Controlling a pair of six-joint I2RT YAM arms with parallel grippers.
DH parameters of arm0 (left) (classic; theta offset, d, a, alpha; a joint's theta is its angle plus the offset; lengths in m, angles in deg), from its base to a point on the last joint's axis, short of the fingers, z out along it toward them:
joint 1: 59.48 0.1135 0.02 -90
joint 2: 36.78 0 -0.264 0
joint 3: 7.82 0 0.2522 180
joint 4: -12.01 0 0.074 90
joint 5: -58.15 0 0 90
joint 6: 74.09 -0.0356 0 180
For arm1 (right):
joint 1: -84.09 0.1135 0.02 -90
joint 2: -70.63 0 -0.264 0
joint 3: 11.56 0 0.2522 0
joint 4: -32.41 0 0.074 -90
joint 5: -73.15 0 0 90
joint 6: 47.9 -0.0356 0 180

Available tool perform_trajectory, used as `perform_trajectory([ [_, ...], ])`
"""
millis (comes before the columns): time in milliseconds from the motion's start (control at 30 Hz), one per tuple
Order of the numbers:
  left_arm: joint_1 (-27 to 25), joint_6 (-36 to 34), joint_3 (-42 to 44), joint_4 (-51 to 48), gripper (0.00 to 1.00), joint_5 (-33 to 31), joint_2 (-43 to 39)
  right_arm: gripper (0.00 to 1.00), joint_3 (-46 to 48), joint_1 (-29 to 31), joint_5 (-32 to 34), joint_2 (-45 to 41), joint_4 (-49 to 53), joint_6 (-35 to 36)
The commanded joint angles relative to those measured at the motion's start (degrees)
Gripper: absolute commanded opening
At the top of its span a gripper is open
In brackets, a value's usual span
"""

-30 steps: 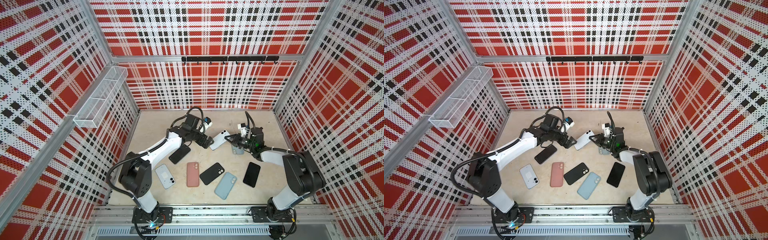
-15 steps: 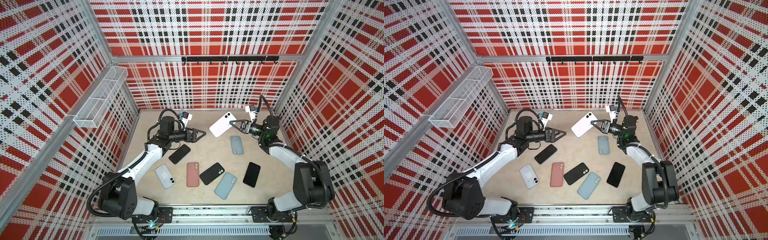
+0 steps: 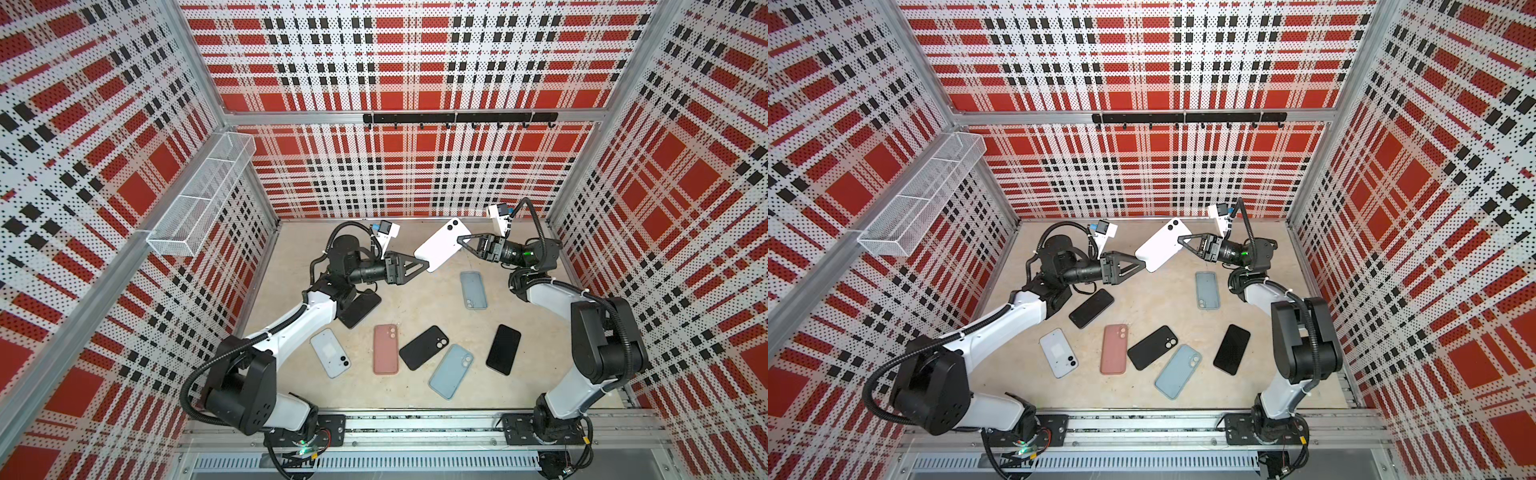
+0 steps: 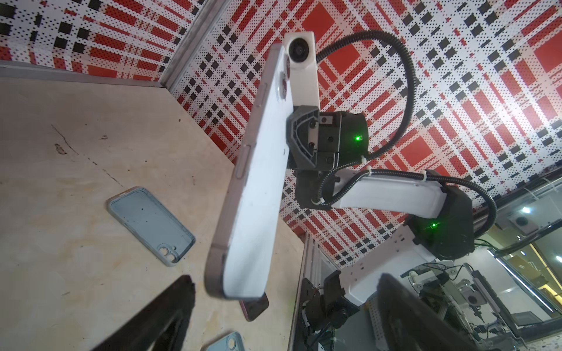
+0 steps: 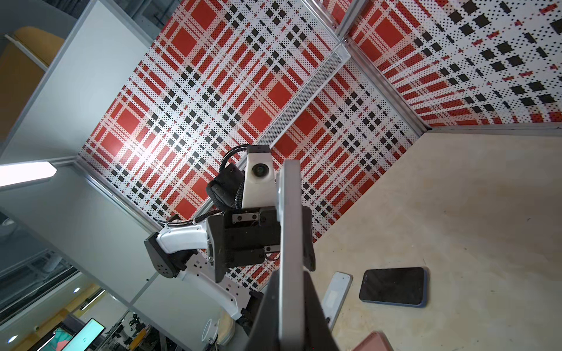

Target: Put the phone into the phone case

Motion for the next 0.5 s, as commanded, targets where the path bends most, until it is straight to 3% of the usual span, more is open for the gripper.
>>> perform_trajectory([
  [0,-0.83,2.5,-2.05,5.53,0.9,-0.69,2.4,0.0,-0.79,0.96,1.06,-1.18,-6.05,-1.5],
  [467,-3.26,4.01,-1.29,11.76,0.29,-3.42,1.83,0.0,1.32,1.0,3.61,-1.54,-6.04,-0.82],
])
